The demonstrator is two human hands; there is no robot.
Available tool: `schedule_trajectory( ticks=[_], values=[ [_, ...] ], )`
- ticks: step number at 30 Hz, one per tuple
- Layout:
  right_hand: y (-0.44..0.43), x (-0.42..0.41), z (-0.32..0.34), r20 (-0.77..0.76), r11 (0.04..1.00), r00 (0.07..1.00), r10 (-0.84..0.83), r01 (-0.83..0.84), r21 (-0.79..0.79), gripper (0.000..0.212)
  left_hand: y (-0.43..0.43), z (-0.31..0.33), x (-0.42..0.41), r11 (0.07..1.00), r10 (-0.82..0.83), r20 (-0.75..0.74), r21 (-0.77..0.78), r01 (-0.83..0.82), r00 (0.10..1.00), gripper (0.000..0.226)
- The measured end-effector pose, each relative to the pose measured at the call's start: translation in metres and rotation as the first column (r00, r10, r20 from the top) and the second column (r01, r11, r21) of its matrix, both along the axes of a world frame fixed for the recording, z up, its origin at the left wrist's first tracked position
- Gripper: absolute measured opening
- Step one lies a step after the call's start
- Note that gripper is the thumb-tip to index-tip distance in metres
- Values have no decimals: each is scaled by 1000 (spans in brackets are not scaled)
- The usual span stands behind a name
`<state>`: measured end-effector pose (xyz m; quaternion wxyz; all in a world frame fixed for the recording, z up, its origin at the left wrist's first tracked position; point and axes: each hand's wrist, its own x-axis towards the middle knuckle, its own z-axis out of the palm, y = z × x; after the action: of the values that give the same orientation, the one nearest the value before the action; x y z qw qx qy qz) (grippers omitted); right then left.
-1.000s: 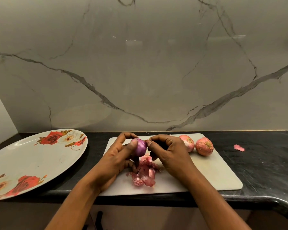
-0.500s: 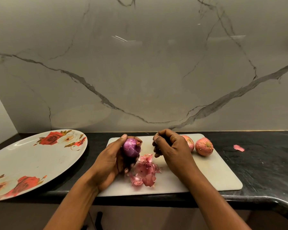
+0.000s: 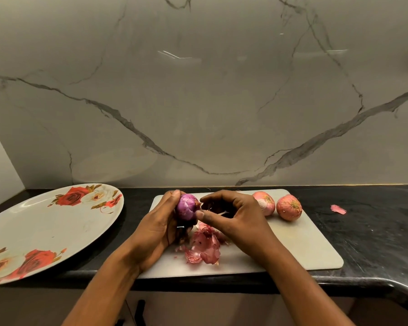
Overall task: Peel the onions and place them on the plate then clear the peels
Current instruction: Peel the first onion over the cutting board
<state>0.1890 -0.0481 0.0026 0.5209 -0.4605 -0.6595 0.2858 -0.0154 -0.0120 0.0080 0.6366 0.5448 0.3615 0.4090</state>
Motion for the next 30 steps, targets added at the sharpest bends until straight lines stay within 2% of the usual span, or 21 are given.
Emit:
schedule_trajectory(
  ticks=[5, 8, 12, 17, 26, 30],
  values=[
    [5, 1, -4, -53, 999, 999, 1, 1, 42, 13, -4, 4, 2, 1000, 15, 6, 4, -15, 1000, 50],
    [7, 1, -5, -73, 999, 997, -22, 25, 42, 10, -4, 5, 2, 999, -4, 1, 38, 4, 1000, 56],
    [7, 1, -5, -120, 999, 993, -9, 12, 29, 8, -2, 2, -3, 994, -66, -73, 79, 72, 995, 53],
    [9, 2, -6, -131, 1000, 991, -16, 19, 19, 9, 0, 1, -4, 994, -66, -1, 91, 66, 998, 46],
    [17, 5, -12, -136, 985, 976, -170, 173, 4, 10, 2, 1, -4, 999, -15, 46, 52, 13, 999, 45],
    [18, 8, -13, -128, 970, 962, -240, 243, 10, 11, 4, 1, -6, 1000, -6, 121, 17, 4, 993, 44]
  ],
)
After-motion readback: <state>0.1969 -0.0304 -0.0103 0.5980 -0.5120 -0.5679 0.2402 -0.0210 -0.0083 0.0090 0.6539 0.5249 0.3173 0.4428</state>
